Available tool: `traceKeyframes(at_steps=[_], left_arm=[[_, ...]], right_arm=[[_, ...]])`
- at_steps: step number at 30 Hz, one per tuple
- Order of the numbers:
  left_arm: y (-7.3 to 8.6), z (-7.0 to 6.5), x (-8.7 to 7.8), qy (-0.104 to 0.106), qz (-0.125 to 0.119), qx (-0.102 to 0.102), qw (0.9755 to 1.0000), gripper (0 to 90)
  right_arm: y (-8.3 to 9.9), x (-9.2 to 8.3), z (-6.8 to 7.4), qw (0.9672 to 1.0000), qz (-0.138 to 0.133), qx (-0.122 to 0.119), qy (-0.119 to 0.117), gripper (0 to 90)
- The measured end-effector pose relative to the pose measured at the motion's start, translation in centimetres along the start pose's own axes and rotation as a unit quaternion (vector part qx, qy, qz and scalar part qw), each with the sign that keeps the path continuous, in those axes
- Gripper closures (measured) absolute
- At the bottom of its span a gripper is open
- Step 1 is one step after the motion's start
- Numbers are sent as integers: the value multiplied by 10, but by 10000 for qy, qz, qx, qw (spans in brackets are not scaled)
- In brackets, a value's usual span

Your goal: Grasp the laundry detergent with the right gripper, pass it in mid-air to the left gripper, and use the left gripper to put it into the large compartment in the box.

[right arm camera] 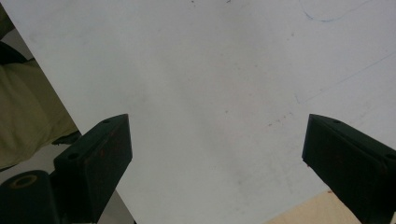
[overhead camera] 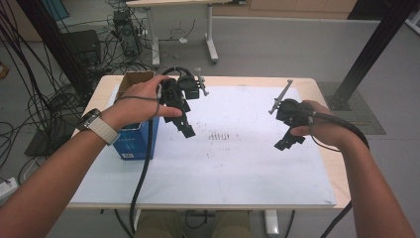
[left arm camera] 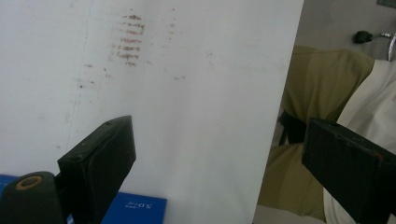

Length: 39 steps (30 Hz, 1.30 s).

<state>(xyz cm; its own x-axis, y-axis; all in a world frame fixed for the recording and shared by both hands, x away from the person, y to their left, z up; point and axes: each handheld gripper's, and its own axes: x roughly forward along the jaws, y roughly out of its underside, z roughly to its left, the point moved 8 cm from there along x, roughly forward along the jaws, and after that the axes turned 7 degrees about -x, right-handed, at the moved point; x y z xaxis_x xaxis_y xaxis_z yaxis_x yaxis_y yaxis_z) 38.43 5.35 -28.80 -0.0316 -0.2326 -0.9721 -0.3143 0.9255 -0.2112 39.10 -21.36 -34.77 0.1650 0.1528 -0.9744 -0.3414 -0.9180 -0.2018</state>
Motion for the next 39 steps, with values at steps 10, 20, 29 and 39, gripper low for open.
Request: traceKeyframes(at_steps=[10,20,29,39], left_arm=[[-4,-9,14,70,34,160,9998,102],[-7,-13,18,95,-5,199,9998,102],[-5,-12,17,82,-55,147,9998,103],[-3,-12,17,63,-77,93,9999,103]], right_arm=[[0,1,1,10000,-3,12,3,83],[-2,1,0,10000,-24,4,10,82],[-6,1,0,10000,-35,-23,10,82],[-5,1,3,10000,-34,-34,6,81]])
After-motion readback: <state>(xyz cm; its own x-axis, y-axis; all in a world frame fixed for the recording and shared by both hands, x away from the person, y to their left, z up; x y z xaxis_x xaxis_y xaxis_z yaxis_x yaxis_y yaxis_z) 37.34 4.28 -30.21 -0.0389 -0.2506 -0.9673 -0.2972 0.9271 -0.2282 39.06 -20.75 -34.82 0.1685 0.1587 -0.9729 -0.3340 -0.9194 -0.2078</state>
